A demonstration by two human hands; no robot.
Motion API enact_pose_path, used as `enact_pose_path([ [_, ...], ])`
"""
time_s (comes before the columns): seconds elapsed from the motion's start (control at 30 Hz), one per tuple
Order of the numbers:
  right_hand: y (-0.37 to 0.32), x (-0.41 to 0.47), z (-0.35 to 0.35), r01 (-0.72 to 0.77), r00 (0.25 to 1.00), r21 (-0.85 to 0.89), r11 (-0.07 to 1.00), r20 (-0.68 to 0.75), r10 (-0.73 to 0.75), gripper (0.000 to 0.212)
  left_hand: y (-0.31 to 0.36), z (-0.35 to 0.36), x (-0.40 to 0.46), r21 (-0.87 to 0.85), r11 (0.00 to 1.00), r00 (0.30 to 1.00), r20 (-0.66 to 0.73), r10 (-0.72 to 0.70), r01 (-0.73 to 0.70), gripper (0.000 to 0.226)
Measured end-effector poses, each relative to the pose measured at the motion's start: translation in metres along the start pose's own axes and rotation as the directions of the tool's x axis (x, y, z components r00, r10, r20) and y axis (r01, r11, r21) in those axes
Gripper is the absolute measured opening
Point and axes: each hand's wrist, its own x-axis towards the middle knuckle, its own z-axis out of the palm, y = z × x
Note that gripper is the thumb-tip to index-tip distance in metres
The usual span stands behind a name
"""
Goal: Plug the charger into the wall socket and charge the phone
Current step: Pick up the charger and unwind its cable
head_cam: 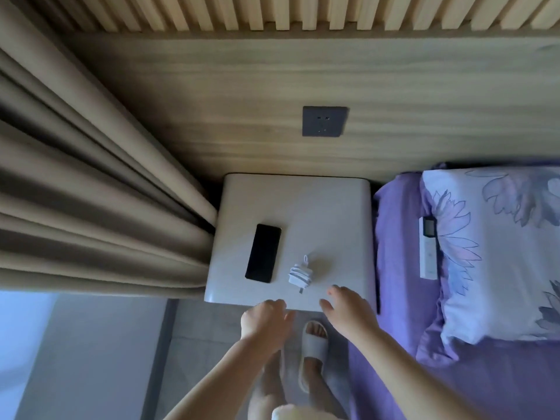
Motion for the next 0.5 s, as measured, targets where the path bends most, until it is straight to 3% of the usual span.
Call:
enact_pose_path([
  [0.17,0.0,0.042,0.024,-0.053,0.998,0.102,0.993,0.043,0.049,0.033,0.006,0.015,0.055,-0.213,0.975,0.998,0.025,-0.057,0.061,0.047],
  [0.5,0.0,0.102,0.055,-0.044,0.999,0.416,0.908,0.047,0.026,0.034,0.01,0.05,0.124,-0.462,0.886,0.996,0.086,-0.002,0.042,0.066],
])
